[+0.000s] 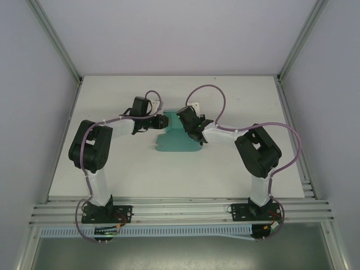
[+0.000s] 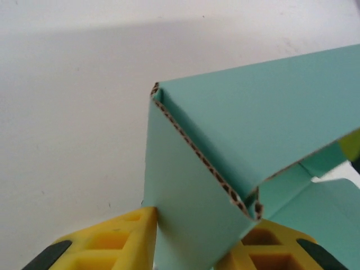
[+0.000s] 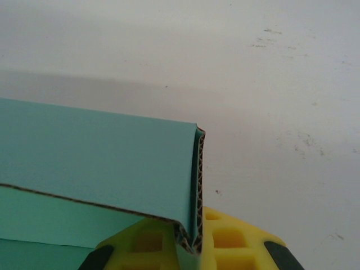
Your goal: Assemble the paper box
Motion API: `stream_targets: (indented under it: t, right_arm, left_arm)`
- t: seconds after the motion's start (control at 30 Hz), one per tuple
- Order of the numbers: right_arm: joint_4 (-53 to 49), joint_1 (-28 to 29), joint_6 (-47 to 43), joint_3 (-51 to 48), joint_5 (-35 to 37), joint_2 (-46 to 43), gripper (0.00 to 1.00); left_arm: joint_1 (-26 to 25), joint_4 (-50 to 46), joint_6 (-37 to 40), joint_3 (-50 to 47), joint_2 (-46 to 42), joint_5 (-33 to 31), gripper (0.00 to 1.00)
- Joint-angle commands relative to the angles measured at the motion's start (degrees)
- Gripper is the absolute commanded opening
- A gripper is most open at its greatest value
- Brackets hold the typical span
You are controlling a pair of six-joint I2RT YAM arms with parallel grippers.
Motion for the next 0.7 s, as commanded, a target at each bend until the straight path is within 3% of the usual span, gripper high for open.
stream_targets:
  t: [0.0,0.2,0.27,0.33,0.5,0.6,0.67]
  right_arm:
    - [-2.2,1.5,-1.4,0.7,-0.9,0.6,0.0]
    - [-2.1,1.7,-1.2,0.7,-0.6,0.8,0.0]
    - [-1.9,1.9,-1.2,0.6,-0.3,0.7,0.0]
    - [-1.6,2.1,-1.4,0.4,0.1,0.7,0.0]
    - [-1.2,2.2,-1.9,0.3,0.0,0.7,0.0]
    - [-1.3,2.1,-2.0,0.3,0.4,0.9,0.0]
    - [-1.4,2.1,-2.1,0.2,0.6,0.9,0.0]
  left_arm:
    - [-1.0,-6.8,0.6,2.1,2.9,-9.5,0.2]
    - [-1.5,-14.4,-0.9,4.7,5.3,-21.6,0.21]
    - [-2.0,-16.8,-0.5,5.8,6.4,-23.3,0.27]
    - [-2.5,-17.4,-0.7,6.4,7.4,-23.9,0.26]
    - [-2.7,-17.5,-1.8,7.7,8.2,-23.7,0.12]
    - [-2.7,-17.9,-1.6,7.8,7.6,-23.9,0.1]
    - [-2.7,-18.4,-2.3,7.6,7.0,-26.5,0.03]
